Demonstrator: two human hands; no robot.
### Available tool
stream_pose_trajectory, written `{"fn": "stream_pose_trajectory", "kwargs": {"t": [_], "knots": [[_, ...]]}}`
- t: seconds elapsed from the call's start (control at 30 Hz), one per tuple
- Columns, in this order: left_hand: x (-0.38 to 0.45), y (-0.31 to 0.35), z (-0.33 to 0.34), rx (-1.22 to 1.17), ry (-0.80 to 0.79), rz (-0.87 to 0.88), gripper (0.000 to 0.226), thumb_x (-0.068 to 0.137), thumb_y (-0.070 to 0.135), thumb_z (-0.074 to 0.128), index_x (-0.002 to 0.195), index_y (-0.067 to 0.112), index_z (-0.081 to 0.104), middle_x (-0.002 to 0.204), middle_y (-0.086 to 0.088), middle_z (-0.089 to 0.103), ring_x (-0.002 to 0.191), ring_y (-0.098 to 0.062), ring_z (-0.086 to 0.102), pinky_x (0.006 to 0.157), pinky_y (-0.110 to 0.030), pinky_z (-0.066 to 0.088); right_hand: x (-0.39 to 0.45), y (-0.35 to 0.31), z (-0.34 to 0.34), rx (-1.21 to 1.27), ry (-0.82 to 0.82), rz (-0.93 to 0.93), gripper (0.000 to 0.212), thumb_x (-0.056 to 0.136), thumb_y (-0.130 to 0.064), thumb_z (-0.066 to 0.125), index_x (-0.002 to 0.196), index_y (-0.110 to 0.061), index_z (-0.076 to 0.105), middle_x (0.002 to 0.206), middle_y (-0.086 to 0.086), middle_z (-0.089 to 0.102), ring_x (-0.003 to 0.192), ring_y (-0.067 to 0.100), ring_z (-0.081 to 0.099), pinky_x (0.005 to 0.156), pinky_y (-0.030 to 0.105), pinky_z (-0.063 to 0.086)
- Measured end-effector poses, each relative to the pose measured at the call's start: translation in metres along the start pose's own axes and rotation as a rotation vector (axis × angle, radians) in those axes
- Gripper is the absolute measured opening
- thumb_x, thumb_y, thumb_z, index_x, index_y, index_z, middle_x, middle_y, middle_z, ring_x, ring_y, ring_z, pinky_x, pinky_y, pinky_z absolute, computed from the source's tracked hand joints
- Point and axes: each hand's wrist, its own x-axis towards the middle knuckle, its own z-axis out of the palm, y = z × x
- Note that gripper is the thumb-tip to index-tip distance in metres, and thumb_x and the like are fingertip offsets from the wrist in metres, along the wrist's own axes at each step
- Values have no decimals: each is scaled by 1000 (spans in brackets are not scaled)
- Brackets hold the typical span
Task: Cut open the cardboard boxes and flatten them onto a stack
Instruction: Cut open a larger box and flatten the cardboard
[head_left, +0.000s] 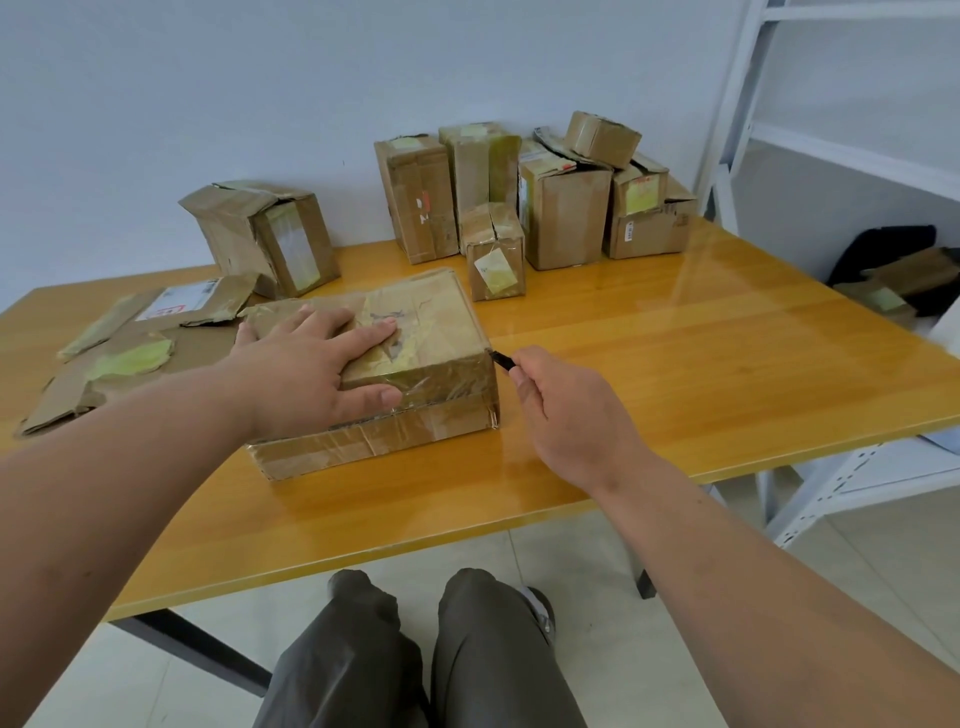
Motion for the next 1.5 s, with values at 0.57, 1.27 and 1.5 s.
{"fn": "stream_pose_trajectory", "kwargs": {"t": [0.57,1.27,1.5], "knots": [[-2,3,-3,1,-12,-3,92,64,92,6,147,56,-9,161,9,2,150,-26,3,114,-68,8,-9,11,0,-439,-379,-9,20,102,-21,32,103,-22,51,72,-5,42,67,23,48,57,31,34],[-4,5,-32,-101,166,-188,71,83,74,49,129,20,46,98,4,56,87,-19,55,76,-35,53,7,-30,7,102,-162,250,28,105,-30,32,88,-19,52,81,6,66,61,20,52,60,44,46],[-27,-27,-43,-351,-254,136,79,88,15,70,139,61,31,152,28,21,139,-8,29,115,-34,24,10,-40,17,127,-198,251,26,106,-31,33,96,-20,55,77,10,65,61,27,55,59,49,46]]}}
